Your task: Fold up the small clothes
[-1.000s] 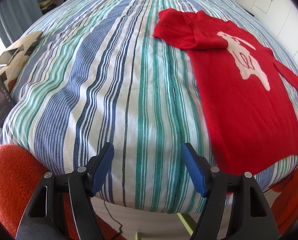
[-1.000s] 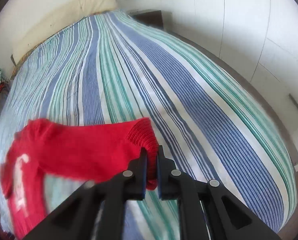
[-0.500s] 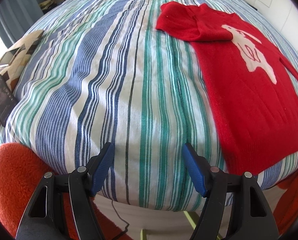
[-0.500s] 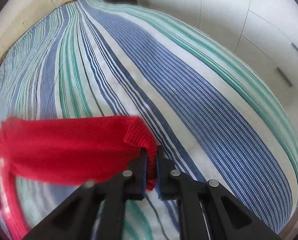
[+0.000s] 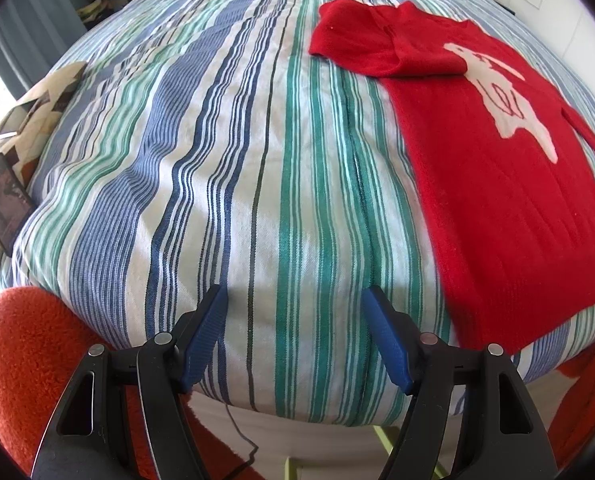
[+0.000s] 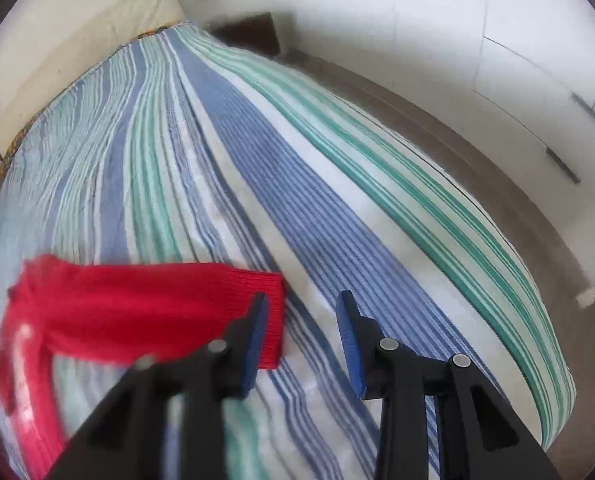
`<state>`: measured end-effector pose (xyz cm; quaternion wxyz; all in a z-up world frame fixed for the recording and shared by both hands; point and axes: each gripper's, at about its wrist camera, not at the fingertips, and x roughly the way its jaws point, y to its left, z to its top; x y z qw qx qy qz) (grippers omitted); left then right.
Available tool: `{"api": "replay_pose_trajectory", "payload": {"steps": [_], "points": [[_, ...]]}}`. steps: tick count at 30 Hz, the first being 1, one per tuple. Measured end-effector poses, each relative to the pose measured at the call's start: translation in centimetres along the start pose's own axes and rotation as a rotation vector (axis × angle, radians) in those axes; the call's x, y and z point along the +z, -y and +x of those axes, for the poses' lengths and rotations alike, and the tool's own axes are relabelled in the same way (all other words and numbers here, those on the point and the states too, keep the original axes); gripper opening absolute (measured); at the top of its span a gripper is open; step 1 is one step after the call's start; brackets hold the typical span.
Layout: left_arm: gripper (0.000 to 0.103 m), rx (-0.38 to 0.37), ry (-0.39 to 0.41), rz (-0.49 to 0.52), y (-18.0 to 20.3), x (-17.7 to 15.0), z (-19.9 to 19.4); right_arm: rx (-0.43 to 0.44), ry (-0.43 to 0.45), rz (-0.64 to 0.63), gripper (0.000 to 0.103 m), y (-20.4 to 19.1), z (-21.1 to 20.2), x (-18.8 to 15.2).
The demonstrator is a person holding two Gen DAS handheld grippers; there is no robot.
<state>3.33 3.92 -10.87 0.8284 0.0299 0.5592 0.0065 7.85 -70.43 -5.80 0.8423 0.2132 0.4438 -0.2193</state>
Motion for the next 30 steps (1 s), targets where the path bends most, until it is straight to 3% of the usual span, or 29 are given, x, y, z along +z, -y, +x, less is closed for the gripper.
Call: {"api": "replay_pose_trajectory", "payload": {"steps": [2, 3, 6, 10, 13, 15, 18, 20, 22, 23, 26, 29, 30], "points": [[0.073, 0.002, 0.002, -0.001, 0.0, 0.0, -0.2, 0.118, -0.039, -0.045, 0.035, -2.2, 0.5, -0.7], [0.073, 0.004, 0.002, -0.003, -0.1, 0.0, -0.3, 0.133, -0.067, -0.067, 0.035, -3.3, 1.3, -1.0], [0.073, 0.022, -0.002, -0.012, -0.4, 0.0, -1.0, 0.036, -0.163, -0.095, 0.035, -5.3, 4.6, -2.5], [0.073, 0.029, 0.051, 0.036, -0.4, 1.6, -3.3, -0.058, -0.108, -0.035, 0.034, -4.1, 4.0, -3.8], [0.076, -0.044, 0.129, 0.092, 0.5, 5.8, -5.2, -0.138, -0.110, -0.049, 0.036, -3.6, 1.7, -4.5], [0.083, -0.118, 0.160, 0.121, 1.5, 9.8, -5.6, -0.110, -0.093, -0.089, 0.036, -3.8, -0.7, -5.4], [0.084, -0.251, 0.134, 0.132, 3.2, 16.4, -3.8, -0.087, -0.056, -0.187, 0.047, -5.7, -4.7, -8.1], [0.083, -0.289, 0.077, 0.106, 4.3, 20.1, -0.6, -0.055, -0.022, -0.231, 0.055, -6.8, -7.3, -10.9], [0.077, -0.287, -0.011, 0.095, 5.8, 22.4, 3.3, -0.010, -0.009, -0.247, 0.056, -7.8, -8.9, -13.7], [0.068, -0.258, -0.048, 0.093, 6.4, 23.2, 5.2, 0.007, -0.010, -0.249, 0.056, -8.4, -9.2, -15.0], [0.054, -0.212, -0.100, 0.087, 8.2, 23.9, 8.6, -0.080, 0.034, -0.349, 0.056, -10.9, -9.9, -16.6], [0.007, -0.234, -0.018, 0.128, 9.6, 23.4, 7.8, -0.128, 0.060, -0.406, 0.056, -11.8, -10.2, -17.3], [0.006, -0.242, 0.026, 0.155, 10.1, 22.8, 6.8, -0.140, 0.049, -0.418, 0.056, -11.9, -10.1, -17.5]]}}
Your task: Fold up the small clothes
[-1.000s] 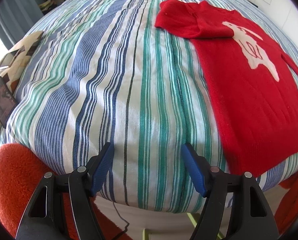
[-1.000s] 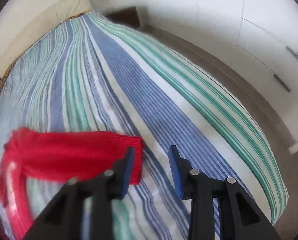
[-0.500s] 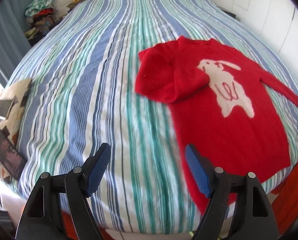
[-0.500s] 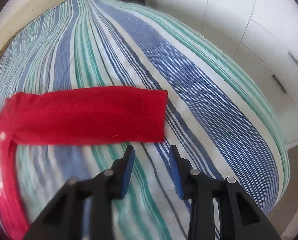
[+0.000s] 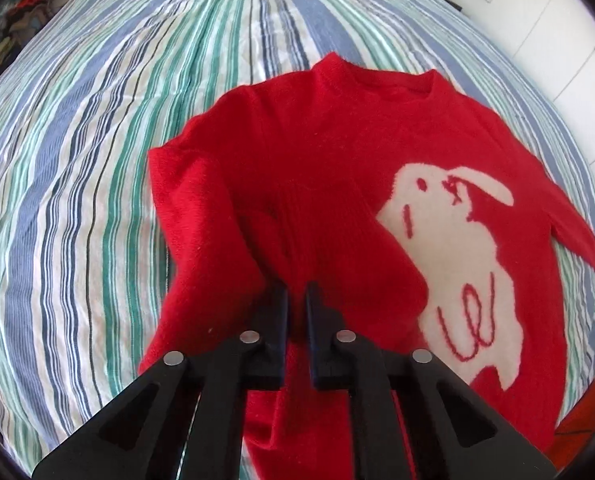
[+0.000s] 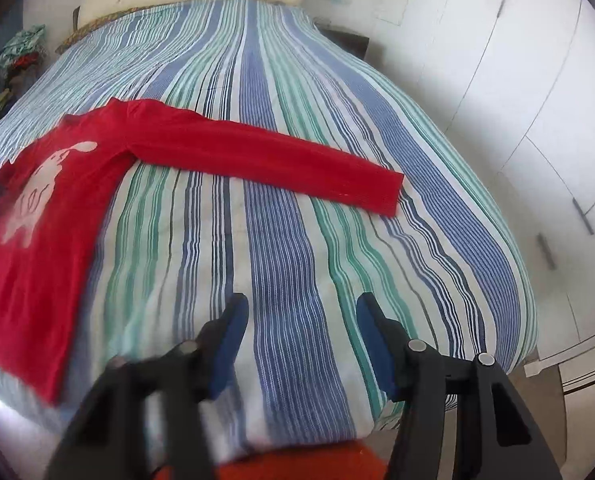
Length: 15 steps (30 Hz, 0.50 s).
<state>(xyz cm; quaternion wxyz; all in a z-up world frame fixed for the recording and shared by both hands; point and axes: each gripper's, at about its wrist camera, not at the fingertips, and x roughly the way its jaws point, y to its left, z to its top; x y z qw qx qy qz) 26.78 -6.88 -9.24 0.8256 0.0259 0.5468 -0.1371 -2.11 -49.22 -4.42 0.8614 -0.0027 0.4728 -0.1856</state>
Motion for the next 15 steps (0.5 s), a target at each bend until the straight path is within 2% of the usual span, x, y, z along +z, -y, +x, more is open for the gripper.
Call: {"api": "replay_pose_trajectory", "payload": {"steps": [1, 3, 4, 6, 7, 8, 9, 11, 13, 15], "points": [[0.006, 0.006, 0.053, 0.050, 1.0, -0.6, -1.1, -0.001, -0.001, -0.008, 0.056, 0.0, 0.2, 0.4], [0.007, 0.058, 0.144, 0.224, 4.0, -2.7, -3.4, 0.003, 0.003, -0.011, 0.056, 0.1, 0.3, 0.6], [0.008, 0.097, 0.178, 0.338, 5.6, -4.3, -4.4, 0.005, 0.001, -0.011, 0.056, 0.1, 0.4, 0.6], [0.019, 0.175, 0.203, 0.596, 9.0, -8.4, -5.1, 0.006, 0.000, -0.008, 0.056, 0.2, 0.5, 0.7], [0.037, 0.206, 0.196, 0.726, 10.3, -10.8, -5.0, 0.004, 0.001, -0.007, 0.056, 0.3, 0.5, 0.7], [0.063, 0.230, 0.184, 0.833, 10.9, -12.9, -4.8, 0.003, 0.003, -0.004, 0.056, 0.3, 0.5, 0.6], [0.074, 0.245, 0.178, 0.905, 11.2, -14.9, -4.6, 0.003, 0.006, -0.002, 0.056, 0.3, 0.5, 0.6], [0.074, 0.264, 0.145, 0.940, 10.6, -17.1, -4.5, -0.001, 0.013, 0.000, 0.056, 0.4, 0.3, 0.6], [0.074, 0.262, 0.113, 0.853, 9.2, -17.2, -4.9, -0.003, 0.019, -0.006, 0.056, 0.3, 0.1, 0.5], [0.074, 0.250, 0.115, 0.738, 7.4, -16.4, -6.2, -0.007, 0.025, -0.014, 0.056, 0.3, -0.1, 0.4]]}}
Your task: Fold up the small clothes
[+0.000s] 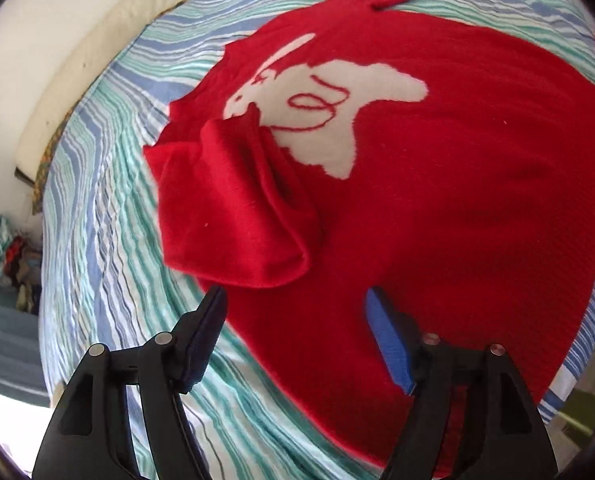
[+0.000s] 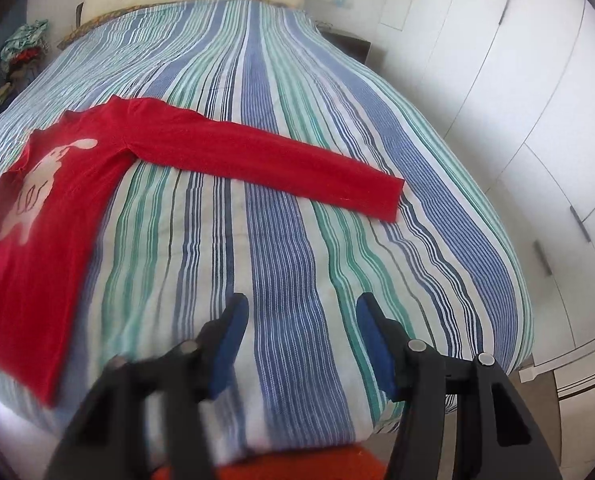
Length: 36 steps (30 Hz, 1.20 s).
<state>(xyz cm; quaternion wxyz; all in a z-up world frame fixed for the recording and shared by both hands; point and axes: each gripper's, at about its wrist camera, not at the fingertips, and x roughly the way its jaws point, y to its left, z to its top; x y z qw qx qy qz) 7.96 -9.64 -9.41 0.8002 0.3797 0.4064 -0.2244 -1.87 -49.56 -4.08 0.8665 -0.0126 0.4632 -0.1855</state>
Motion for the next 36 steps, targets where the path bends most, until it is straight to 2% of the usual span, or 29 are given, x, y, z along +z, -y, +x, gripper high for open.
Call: {"api": "replay_pose_trajectory", "payload": {"steps": [3, 6, 7, 9, 11, 14, 18, 23, 26, 32, 33, 35, 36], "points": [[0.074, -0.036, 0.070, -0.096, -2.2, 1.4, -2.2, 0.004, -0.004, 0.005, 0.056, 0.2, 0.0, -0.1], [0.073, -0.115, 0.109, -0.165, -3.6, 4.9, -2.5, 0.024, -0.018, 0.030, 0.056, 0.6, 0.3, 0.1], [0.070, -0.142, 0.102, -0.199, -4.2, 6.1, -1.7, 0.029, -0.021, 0.036, 0.056, 0.7, 0.4, 0.1], [0.047, -0.180, 0.068, -0.270, -5.3, 8.1, 0.6, 0.033, -0.023, 0.036, 0.056, 0.6, 0.5, 0.2], [0.040, -0.192, 0.012, -0.336, -6.1, 9.1, 3.0, 0.025, -0.018, 0.023, 0.056, 0.4, 0.3, 0.1], [0.039, -0.203, -0.044, -0.397, -7.0, 9.7, 5.6, 0.011, -0.013, 0.003, 0.056, 0.1, 0.1, -0.1], [0.036, -0.186, -0.064, -0.372, -6.8, 10.2, 6.3, 0.016, -0.013, 0.022, 0.056, 0.7, 0.1, -0.4], [0.037, -0.214, 0.003, -0.310, -5.8, 10.9, 4.5, 0.038, -0.025, 0.047, 0.056, 1.1, 0.5, -0.2], [0.037, -0.194, -0.044, -0.280, -5.5, 11.7, 6.2, 0.031, -0.025, 0.034, 0.056, 0.9, 0.5, -0.2], [0.037, -0.173, -0.130, -0.289, -5.4, 12.8, 9.4, 0.034, -0.029, 0.037, 0.056, 1.0, 0.6, -0.2], [0.030, -0.172, -0.132, -0.286, -5.3, 13.1, 9.5, 0.033, -0.029, 0.037, 0.056, 1.0, 0.6, -0.2], [0.009, -0.172, -0.133, -0.288, -5.4, 13.3, 9.5, 0.032, -0.031, 0.036, 0.056, 0.9, 0.6, -0.1], [0.008, -0.172, -0.118, -0.304, -5.8, 13.3, 9.0, 0.032, -0.032, 0.036, 0.056, 0.9, 0.6, -0.1]]}}
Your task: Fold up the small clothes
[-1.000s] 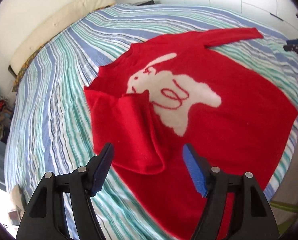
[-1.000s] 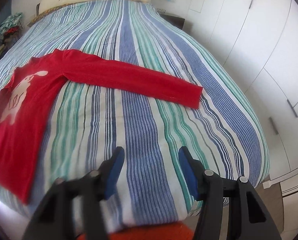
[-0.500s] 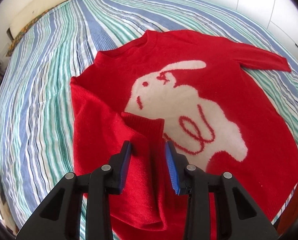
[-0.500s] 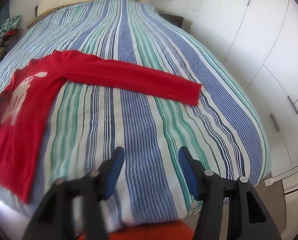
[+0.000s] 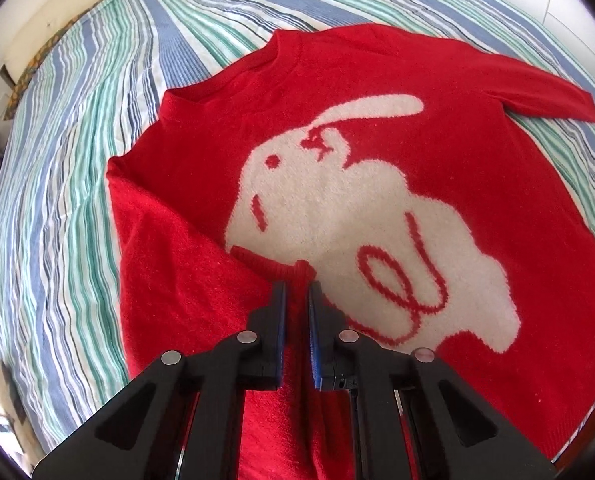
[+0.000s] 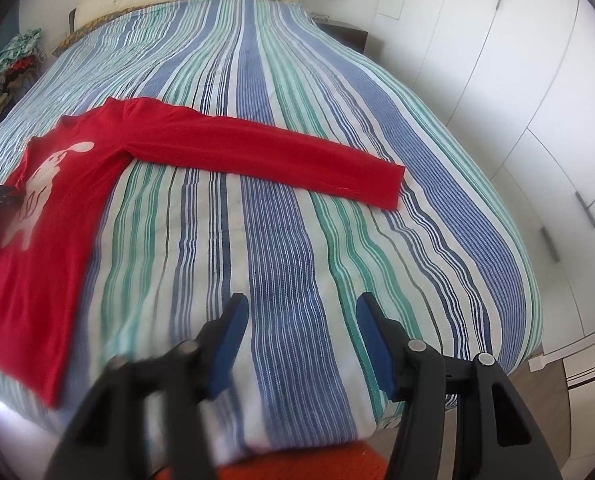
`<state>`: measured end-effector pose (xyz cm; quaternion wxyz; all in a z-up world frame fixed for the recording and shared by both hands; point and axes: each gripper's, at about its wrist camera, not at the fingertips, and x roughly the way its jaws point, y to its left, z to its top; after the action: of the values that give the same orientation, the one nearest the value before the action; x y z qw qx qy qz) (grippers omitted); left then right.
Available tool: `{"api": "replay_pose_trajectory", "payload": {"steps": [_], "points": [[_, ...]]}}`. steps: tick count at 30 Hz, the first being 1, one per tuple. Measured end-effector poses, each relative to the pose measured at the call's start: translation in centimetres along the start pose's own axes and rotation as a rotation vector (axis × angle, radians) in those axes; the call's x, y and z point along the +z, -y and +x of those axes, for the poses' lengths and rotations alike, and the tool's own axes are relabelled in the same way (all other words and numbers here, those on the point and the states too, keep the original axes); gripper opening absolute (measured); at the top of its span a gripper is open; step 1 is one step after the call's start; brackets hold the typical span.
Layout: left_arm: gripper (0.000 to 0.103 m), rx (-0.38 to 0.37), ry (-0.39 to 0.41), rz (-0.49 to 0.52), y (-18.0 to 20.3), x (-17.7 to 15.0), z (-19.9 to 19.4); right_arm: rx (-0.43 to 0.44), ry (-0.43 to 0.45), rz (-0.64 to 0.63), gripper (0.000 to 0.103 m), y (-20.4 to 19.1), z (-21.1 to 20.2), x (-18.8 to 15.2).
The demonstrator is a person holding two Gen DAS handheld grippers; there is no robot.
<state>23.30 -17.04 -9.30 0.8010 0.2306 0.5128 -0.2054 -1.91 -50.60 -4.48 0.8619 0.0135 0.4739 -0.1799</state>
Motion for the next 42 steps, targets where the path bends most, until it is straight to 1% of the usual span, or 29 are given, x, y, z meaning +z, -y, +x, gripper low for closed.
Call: {"api": "replay_pose_trajectory", "payload": {"steps": [2, 4, 6, 8, 10, 12, 15, 17, 18, 20, 21, 22, 23, 24, 25, 26, 27, 28, 29, 30, 31, 32, 33, 35, 37, 39, 41, 42], "points": [[0.008, -0.031, 0.061, -0.071, -1.6, -0.5, -2.2, 0.001, 0.001, 0.000, 0.056, 0.0, 0.0, 0.1], [0.008, -0.081, 0.138, -0.202, -4.6, -1.6, -5.3, 0.001, 0.005, -0.002, 0.056, -0.1, -0.1, 0.1], [0.008, -0.130, 0.221, -0.386, -9.1, -4.0, -8.5, -0.002, 0.011, -0.006, 0.056, -0.1, -0.2, 0.0], [0.009, -0.148, 0.268, -0.579, -14.0, -7.5, -10.5, -0.003, 0.014, -0.002, 0.056, 0.0, -0.3, -0.1], [0.012, -0.123, 0.279, -0.725, -18.2, -11.3, -10.9, 0.003, 0.013, 0.010, 0.056, 0.3, -0.3, -0.1], [0.014, -0.044, 0.244, -0.827, -21.4, -15.3, -10.2, 0.011, 0.012, 0.021, 0.056, 0.5, -0.3, 0.0], [0.014, 0.012, 0.179, -0.961, -24.8, -21.0, -8.2, 0.015, 0.008, 0.022, 0.056, 0.4, -0.1, 0.1], [0.014, 0.046, 0.146, -1.014, -25.9, -23.7, -7.1, 0.010, 0.005, 0.010, 0.056, 0.1, -0.1, 0.2], [0.014, 0.044, 0.142, -1.034, -26.3, -24.6, -6.8, 0.005, 0.004, 0.003, 0.056, -0.1, -0.1, 0.2], [0.016, -0.003, 0.157, -1.070, -26.9, -25.7, -6.6, -0.004, 0.002, -0.007, 0.056, -0.3, -0.1, 0.1], [0.028, -0.027, 0.173, -1.081, -27.1, -25.8, -6.6, -0.007, -0.001, -0.009, 0.056, -0.3, 0.0, 0.1], [0.036, -0.052, 0.189, -1.080, -27.2, -25.5, -6.6, -0.010, -0.005, -0.009, 0.056, -0.3, 0.1, 0.1], [0.051, -0.066, 0.203, -1.066, -27.2, -24.8, -6.5, -0.012, -0.010, -0.009, 0.056, -0.4, 0.2, 0.2], [0.062, -0.075, 0.214, -1.040, -27.1, -24.0, -6.5, -0.015, -0.016, -0.010, 0.056, -0.4, 0.3, 0.2], [0.066, -0.099, 0.212, -1.004, -27.0, -22.7, -6.1, -0.018, -0.021, -0.013, 0.056, -0.5, 0.4, 0.3], [0.075, -0.145, 0.192, -0.962, -26.8, -21.5, -5.4, -0.021, -0.025, -0.018, 0.056, -0.7, 0.5, 0.3], [0.076, -0.188, 0.156, -0.920, -26.6, -20.1, -4.3, -0.027, -0.029, -0.026, 0.056, -0.9, 0.6, 0.4], [0.076, -0.193, 0.111, -0.892, -26.3, -18.9, -3.1, -0.033, -0.033, -0.036, 0.056, -1.1, 0.7, 0.5], [0.076, -0.181, 0.057, -0.880, -26.0, -18.1, -1.8, -0.040, -0.035, -0.049, 0.056, -1.4, 0.7, 0.5], [0.069, -0.177, 0.002, -0.878, -25.7, -17.4, -0.4, -0.048, -0.036, -0.062, 0.056, -1.7, 0.7, 0.5], [0.057, -0.178, -0.030, -0.885, -25.3, -17.1, 0.6, -0.056, -0.037, -0.075, 0.056, -2.0, 0.8, 0.4], [0.013, -0.202, -0.030, -0.899, -25.1, -16.9, 1.1, -0.064, -0.037, -0.086, 0.056, -2.2, 0.8, 0.4], [0.005, -0.236, -0.017, -0.922, -24.9, -16.9, 1.1, -0.071, -0.037, -0.095, 0.056, -2.3, 0.8, 0.4], [0.004, -0.184, 0.068, -0.959, -24.4, -17.1, -1.2, -0.081, -0.036, -0.106, 0.056, -2.4, 0.7, 0.3], [0.004, -0.114, 0.157, -1.022, -24.1, -18.5, -4.5, -0.085, -0.032, -0.109, 0.056, -2.4, 0.6, 0.2], [0.004, 0.034, 0.202, -1.141, -24.0, -20.8, -8.1, -0.083, -0.027, -0.104, 0.056, -2.2, 0.5, 0.1], [0.005, 0.112, 0.242, -1.245, -24.2, -23.2, -10.7, -0.078, -0.027, -0.094, 0.056, -1.9, 0.5, 0.1], [0.010, 0.138, 0.246, -1.271, -24.5, -24.0, -11.3, -0.074, -0.029, -0.089, 0.056, -1.8, 0.6, 0.1]]}}
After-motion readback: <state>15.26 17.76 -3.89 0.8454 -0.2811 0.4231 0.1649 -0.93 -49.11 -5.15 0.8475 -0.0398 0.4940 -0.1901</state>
